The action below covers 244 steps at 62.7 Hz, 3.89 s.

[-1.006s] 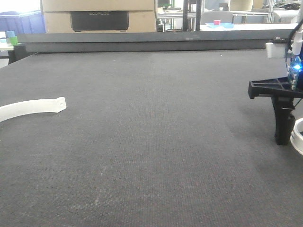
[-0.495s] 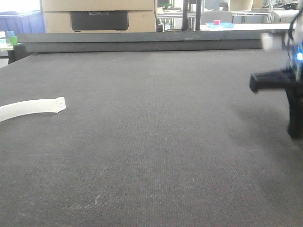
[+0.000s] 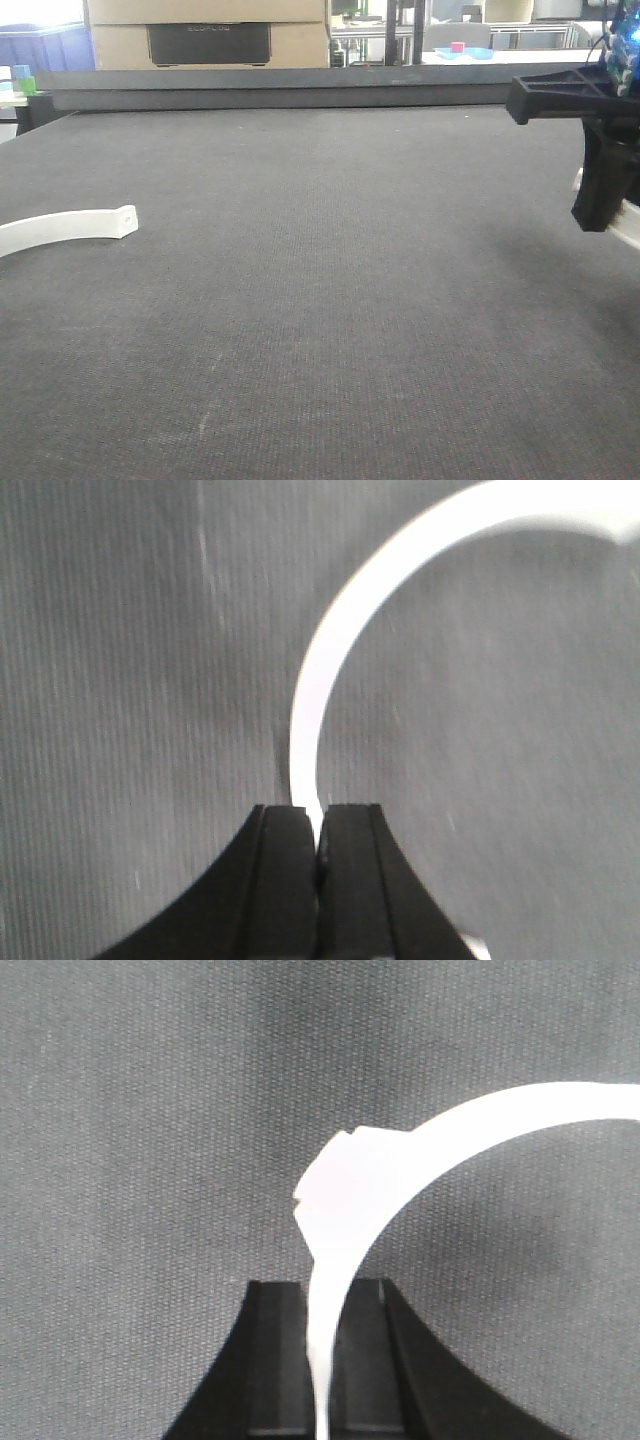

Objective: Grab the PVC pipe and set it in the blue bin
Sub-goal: 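Close both grippers on the rims of the white arcs, then lift both held white arcs up off the table, then hold both arcs while the base backs away from the table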

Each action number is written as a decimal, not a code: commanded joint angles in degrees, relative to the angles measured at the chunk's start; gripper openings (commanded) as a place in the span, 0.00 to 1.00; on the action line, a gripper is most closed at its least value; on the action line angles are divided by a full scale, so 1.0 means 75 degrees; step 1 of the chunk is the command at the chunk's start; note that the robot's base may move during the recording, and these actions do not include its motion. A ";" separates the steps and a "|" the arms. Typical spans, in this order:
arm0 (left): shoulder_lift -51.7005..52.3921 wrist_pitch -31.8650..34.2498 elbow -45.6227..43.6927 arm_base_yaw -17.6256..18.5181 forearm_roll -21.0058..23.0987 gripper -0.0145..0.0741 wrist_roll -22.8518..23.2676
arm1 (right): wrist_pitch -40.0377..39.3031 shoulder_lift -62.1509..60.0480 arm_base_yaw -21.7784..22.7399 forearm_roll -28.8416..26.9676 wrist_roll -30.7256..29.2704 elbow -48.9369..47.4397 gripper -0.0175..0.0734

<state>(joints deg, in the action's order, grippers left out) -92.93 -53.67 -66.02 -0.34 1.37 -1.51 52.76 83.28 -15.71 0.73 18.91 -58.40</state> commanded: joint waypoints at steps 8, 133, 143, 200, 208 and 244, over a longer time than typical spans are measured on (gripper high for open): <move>-0.0209 0.0427 -0.0065 0.0011 -0.0083 0.45 0.0007 | -0.0083 -0.0071 -0.0029 0.0019 -0.0068 -0.0047 0.01; 0.5354 0.3204 0.1049 0.1354 0.1162 0.04 0.0021 | -0.3108 -0.4096 -0.0029 0.1620 -0.0068 0.0596 0.01; 0.6616 0.4706 0.2585 0.1631 0.1162 0.04 0.0021 | -0.4561 -0.5354 -0.0029 0.1710 -0.0068 0.1847 0.01; 0.9038 0.5345 0.3582 0.1599 0.1144 0.04 0.0021 | -0.4091 -0.8309 -0.0029 0.1710 -0.0068 0.2495 0.01; 0.9038 0.5345 0.3582 0.1599 0.1144 0.04 0.0021 | -0.4091 -0.8309 -0.0029 0.1710 -0.0068 0.2495 0.01; 0.9038 0.5345 0.3582 0.1599 0.1144 0.04 0.0021 | -0.4091 -0.8309 -0.0029 0.1710 -0.0068 0.2495 0.01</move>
<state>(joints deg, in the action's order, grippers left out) -25.52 -14.91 -39.04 11.40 9.49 -1.51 23.13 21.27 -15.71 12.62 18.59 -39.78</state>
